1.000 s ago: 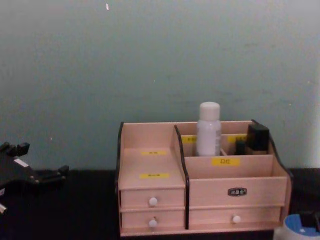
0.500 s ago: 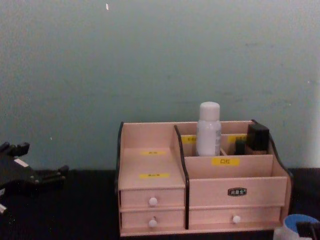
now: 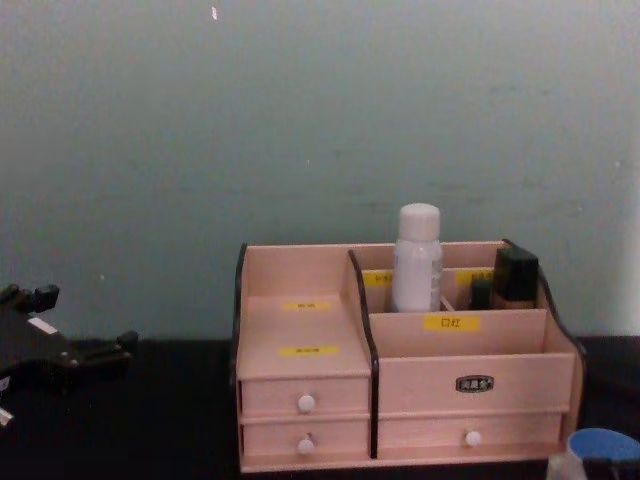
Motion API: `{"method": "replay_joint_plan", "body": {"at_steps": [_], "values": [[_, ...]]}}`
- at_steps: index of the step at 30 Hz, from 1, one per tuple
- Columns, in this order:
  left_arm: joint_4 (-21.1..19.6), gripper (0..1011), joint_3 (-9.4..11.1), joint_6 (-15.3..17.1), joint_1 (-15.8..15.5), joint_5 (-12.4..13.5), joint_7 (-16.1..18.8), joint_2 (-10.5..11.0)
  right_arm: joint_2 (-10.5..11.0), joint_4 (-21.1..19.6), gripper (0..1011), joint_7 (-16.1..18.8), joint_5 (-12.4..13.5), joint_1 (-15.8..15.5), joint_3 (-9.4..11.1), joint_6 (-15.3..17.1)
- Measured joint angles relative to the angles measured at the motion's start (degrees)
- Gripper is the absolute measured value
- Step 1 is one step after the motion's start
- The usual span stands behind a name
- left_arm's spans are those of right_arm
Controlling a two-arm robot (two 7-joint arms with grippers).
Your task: Pick up the facial cleanser and watermelon frost from the table and place them into the tiered storage box.
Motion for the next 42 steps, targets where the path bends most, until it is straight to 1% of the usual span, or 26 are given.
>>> {"method": "replay_joint_plan", "body": {"at_steps": [16, 42], "values": [[0.0, 1001, 0.0, 0.0, 0.0, 0.0, 0.0, 0.0, -0.8, 1.5, 1002, 0.3, -0.6, 0.9, -0.5, -0.1], [0.0, 1001, 0.0, 0.0, 0.0, 0.0, 0.0, 0.0, -0.9, 1.7, 1002, 0.7, -0.8, 1.2, -0.8, 0.4]]}}
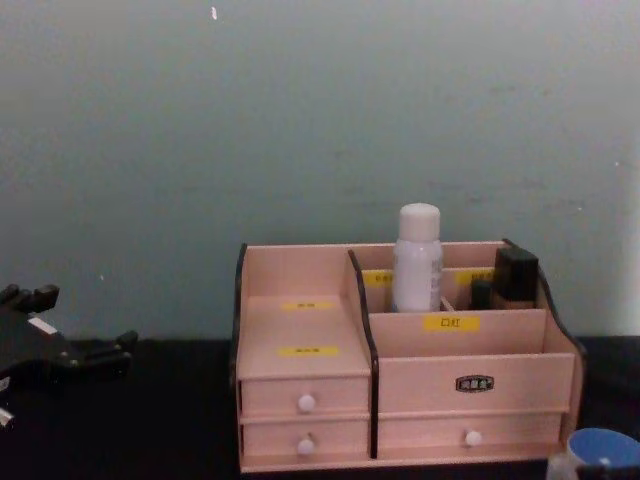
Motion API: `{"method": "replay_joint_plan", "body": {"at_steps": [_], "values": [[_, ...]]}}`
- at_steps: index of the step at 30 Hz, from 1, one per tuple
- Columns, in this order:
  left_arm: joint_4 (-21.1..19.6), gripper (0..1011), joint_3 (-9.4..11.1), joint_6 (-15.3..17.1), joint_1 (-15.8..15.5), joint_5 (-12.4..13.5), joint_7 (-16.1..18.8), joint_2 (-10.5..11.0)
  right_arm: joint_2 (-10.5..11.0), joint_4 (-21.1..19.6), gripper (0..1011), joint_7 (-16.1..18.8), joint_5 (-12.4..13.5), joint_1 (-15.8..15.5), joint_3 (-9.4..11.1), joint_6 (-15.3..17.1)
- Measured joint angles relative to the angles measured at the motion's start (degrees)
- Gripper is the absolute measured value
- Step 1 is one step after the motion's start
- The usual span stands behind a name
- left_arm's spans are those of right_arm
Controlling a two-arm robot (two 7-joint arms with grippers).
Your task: Pick up the facial cleanser and watermelon frost from the table and place them into the tiered storage box.
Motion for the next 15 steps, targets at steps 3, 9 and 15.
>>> {"method": "replay_joint_plan", "body": {"at_steps": [3, 9, 15], "values": [[0.0, 1001, 0.0, 0.0, 0.0, 0.0, 0.0, 0.0, 0.0, 0.0, 1002, 0.0, 0.0, 0.0, 0.0, 0.0], [0.0, 1001, 0.0, 0.0, 0.0, 0.0, 0.0, 0.0, 0.0, 0.0, 1002, 0.0, 0.0, 0.0, 0.0, 0.0], [0.0, 1001, 0.0, 0.0, 0.0, 0.0, 0.0, 0.0, 0.0, 0.0, 1002, 0.0, 0.0, 0.0, 0.0, 0.0]]}}
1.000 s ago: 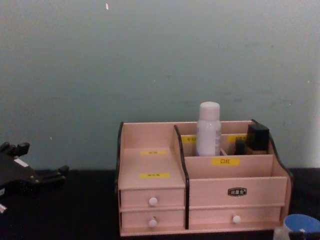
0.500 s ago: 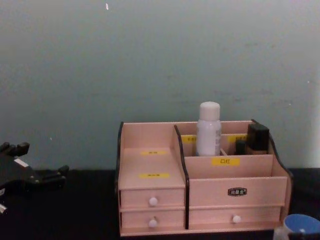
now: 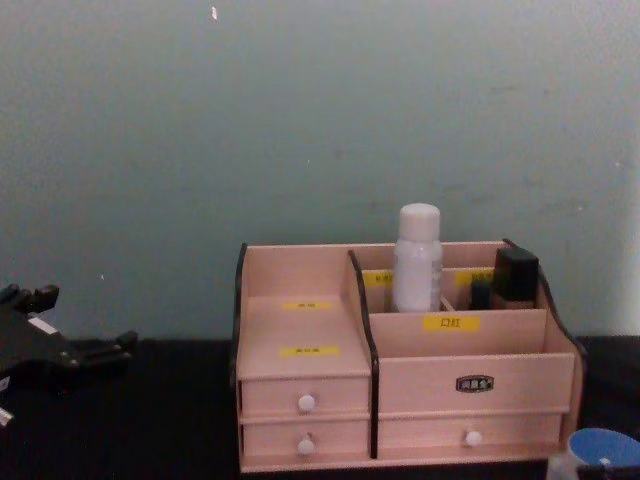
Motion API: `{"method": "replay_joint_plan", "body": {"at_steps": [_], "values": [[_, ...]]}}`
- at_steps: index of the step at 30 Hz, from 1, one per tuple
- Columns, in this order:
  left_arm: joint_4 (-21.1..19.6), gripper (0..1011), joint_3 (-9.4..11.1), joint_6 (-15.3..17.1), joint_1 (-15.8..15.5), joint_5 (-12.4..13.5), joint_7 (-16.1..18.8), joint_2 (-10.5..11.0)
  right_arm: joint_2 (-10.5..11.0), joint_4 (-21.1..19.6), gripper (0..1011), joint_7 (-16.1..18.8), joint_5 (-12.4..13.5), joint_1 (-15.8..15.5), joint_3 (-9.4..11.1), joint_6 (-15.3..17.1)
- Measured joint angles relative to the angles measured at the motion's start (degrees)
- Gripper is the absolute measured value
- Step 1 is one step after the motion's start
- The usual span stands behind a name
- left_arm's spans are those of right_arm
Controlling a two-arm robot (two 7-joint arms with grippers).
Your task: Pick up the facial cleanser and watermelon frost from the table and place them into the tiered storage box.
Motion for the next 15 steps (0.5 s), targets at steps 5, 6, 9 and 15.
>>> {"method": "replay_joint_plan", "body": {"at_steps": [5, 6, 9, 15], "values": [[0.0, 1001, 0.0, 0.0, 0.0, 0.0, 0.0, 0.0, 0.0, 0.0, 1003, 0.0, 0.0, 0.0, 0.0, 0.0], [0.0, 1001, 0.0, 0.0, 0.0, 0.0, 0.0, 0.0, 0.0, 0.0, 1002, 0.0, 0.0, 0.0, 0.0, 0.0], [0.0, 1001, 0.0, 0.0, 0.0, 0.0, 0.0, 0.0, 0.0, 0.0, 1003, 0.0, 0.0, 0.0, 0.0, 0.0], [0.0, 1001, 0.0, 0.0, 0.0, 0.0, 0.0, 0.0, 0.0, 0.0, 901, 0.0, 0.0, 0.0, 0.0, 0.0]]}}
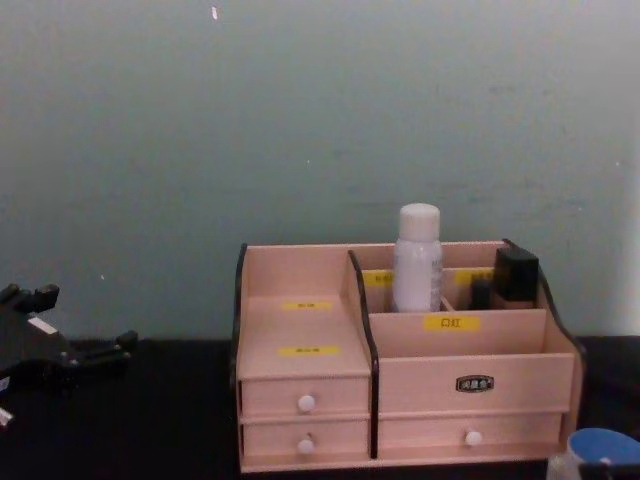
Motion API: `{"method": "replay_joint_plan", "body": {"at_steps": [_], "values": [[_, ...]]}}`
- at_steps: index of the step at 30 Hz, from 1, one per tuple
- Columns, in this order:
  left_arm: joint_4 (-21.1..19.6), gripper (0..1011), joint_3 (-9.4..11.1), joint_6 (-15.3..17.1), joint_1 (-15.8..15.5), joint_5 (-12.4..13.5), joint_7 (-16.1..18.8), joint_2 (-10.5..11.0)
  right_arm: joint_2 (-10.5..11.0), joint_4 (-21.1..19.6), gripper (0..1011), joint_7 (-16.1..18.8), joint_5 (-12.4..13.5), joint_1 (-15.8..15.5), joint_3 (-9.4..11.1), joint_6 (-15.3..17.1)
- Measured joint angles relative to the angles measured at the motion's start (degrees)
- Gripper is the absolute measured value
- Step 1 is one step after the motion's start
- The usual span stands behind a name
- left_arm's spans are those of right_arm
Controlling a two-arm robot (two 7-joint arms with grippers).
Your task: Pick up the facial cleanser and watermelon frost from the table and place them into the tiered storage box.
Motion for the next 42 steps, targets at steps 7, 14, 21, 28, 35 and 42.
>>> {"method": "replay_joint_plan", "body": {"at_steps": [7, 14, 21, 28, 35, 42], "values": [[0.0, 1001, 0.0, 0.0, 0.0, 0.0, 0.0, 0.0, 0.0, 0.0, 719, 0.0, 0.0, 0.0, 0.0, 0.0], [0.0, 1001, 0.0, 0.0, 0.0, 0.0, 0.0, 0.0, 0.0, 0.0, 712, 0.0, 0.0, 0.0, 0.0, 0.0], [0.0, 1001, 0.0, 0.0, 0.0, 0.0, 0.0, 0.0, 0.0, 0.0, 712, 0.0, 0.0, 0.0, 0.0, 0.0], [0.0, 1001, 0.0, 0.0, 0.0, 0.0, 0.0, 0.0, 0.1, -0.1, 712, -0.1, -0.5, -0.1, 0.0, -0.6], [0.0, 1001, 0.0, 0.0, 0.0, 0.0, 0.0, 0.0, 0.8, -1.2, 712, 1.3, -0.4, -0.7, 0.3, -1.8], [0.0, 1001, 0.0, 0.0, 0.0, 0.0, 0.0, 0.0, 1.8, -2.8, 712, 3.0, 0.9, -1.0, 0.4, -2.5]]}}
